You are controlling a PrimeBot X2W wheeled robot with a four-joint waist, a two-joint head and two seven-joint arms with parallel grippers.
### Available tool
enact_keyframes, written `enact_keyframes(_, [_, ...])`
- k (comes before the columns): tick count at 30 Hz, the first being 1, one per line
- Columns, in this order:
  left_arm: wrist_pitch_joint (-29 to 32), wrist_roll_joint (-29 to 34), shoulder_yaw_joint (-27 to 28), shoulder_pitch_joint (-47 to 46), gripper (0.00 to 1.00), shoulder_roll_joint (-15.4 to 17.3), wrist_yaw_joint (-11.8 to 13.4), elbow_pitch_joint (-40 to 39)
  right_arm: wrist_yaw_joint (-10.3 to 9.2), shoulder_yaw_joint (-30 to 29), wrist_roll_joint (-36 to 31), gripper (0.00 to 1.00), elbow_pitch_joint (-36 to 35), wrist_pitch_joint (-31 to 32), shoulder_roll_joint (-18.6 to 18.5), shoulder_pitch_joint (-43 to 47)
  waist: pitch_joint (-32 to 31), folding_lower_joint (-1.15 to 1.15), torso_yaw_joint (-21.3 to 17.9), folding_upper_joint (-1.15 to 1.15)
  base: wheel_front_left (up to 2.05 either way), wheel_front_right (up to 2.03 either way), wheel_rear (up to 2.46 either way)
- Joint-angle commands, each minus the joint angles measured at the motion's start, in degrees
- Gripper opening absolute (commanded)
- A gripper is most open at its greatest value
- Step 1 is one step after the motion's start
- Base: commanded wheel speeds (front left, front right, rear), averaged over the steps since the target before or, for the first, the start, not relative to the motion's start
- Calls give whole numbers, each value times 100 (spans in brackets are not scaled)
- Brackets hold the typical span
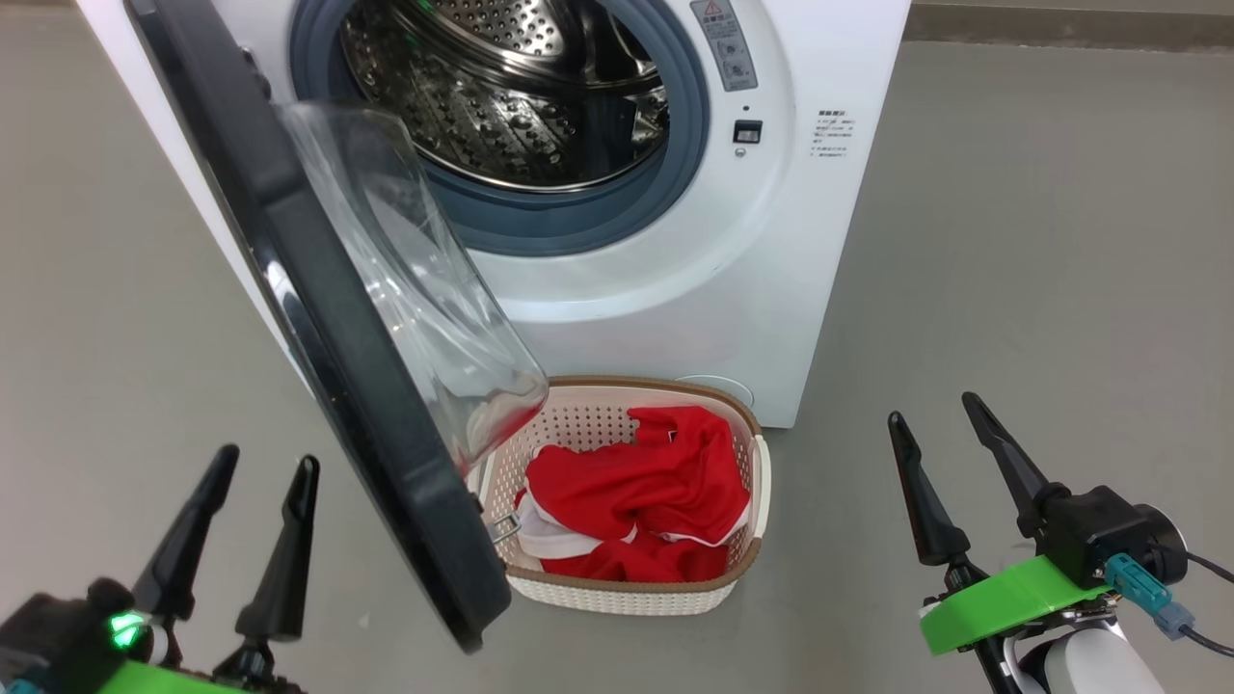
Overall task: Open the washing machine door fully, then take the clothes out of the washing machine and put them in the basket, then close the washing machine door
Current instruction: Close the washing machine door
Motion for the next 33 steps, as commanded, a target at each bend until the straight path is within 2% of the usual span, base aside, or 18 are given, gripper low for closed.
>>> enact_keyframes(1, [-85, 97, 200, -32, 100, 156, -13, -182, 28, 122, 44, 100, -165, -37, -10, -137, -16, 0, -33, 0, 0, 0, 0])
enact_keyframes(13, [-206, 382, 255, 500, 100, -71, 400, -216, 28, 133, 102, 100, -172, -37, -10, -55, -77, 0, -91, 0, 0, 0, 0])
enact_keyframes(25, [-249, 433, 273, 642, 100, -234, 487, -357, 28, 115, 133, 100, -188, -37, -10, -52, -40, 0, -79, 0, 0, 0, 0])
enact_keyframes(33, [-258, 522, 246, 654, 100, -230, 517, -348, 28, 113, 160, 100, -171, -37, -10, -48, -72, 0, -93, 0, 0, 0, 0])
